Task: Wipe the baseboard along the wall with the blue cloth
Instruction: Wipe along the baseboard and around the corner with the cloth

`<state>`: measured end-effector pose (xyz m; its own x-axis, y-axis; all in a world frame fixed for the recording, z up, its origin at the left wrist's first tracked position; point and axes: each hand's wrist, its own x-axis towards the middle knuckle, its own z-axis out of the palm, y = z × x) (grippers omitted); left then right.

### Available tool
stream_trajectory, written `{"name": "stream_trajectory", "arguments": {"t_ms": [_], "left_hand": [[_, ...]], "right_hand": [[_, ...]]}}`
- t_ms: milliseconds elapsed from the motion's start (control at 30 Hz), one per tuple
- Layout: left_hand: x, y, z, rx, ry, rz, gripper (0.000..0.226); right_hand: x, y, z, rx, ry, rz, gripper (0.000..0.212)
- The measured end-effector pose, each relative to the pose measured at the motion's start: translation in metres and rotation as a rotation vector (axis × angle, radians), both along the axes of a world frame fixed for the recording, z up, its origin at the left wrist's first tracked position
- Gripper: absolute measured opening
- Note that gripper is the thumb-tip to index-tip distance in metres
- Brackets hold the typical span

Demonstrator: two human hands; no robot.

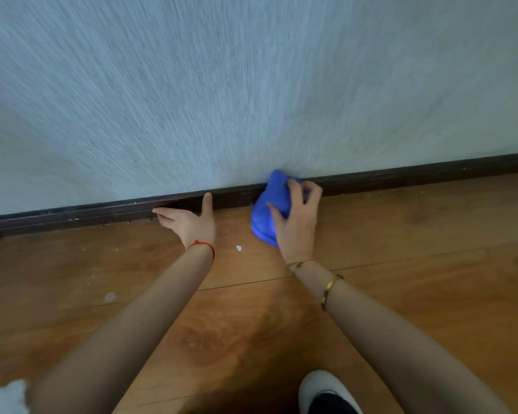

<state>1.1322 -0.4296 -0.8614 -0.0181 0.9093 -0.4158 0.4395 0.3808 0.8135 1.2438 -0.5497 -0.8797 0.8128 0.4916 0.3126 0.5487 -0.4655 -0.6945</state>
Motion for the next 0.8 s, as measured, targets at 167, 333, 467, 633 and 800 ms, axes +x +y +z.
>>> {"name": "stream_trajectory", "arguments": {"t_ms": [167, 333, 467, 633, 800], "left_hand": [[-0.002, 0.002, 0.003, 0.006, 0.036, 0.017, 0.118], [-0.003, 0.001, 0.005, 0.028, 0.047, 0.009, 0.118], [-0.001, -0.001, 0.007, 0.036, 0.068, 0.007, 0.116], [-0.002, 0.0, 0.004, 0.139, 0.102, -0.002, 0.116], [-0.002, -0.01, -0.001, 0.328, 0.212, -0.012, 0.107]], "right_hand": [[0.019, -0.014, -0.002, 0.072, 0.039, -0.046, 0.047], [0.039, -0.026, -0.001, 0.094, 0.034, -0.139, 0.045], [0.022, -0.014, -0.002, 0.051, 0.053, 0.013, 0.05], [0.034, -0.024, -0.001, 0.111, 0.08, -0.018, 0.047], [0.049, -0.037, -0.004, 0.091, 0.012, -0.013, 0.044]]}}
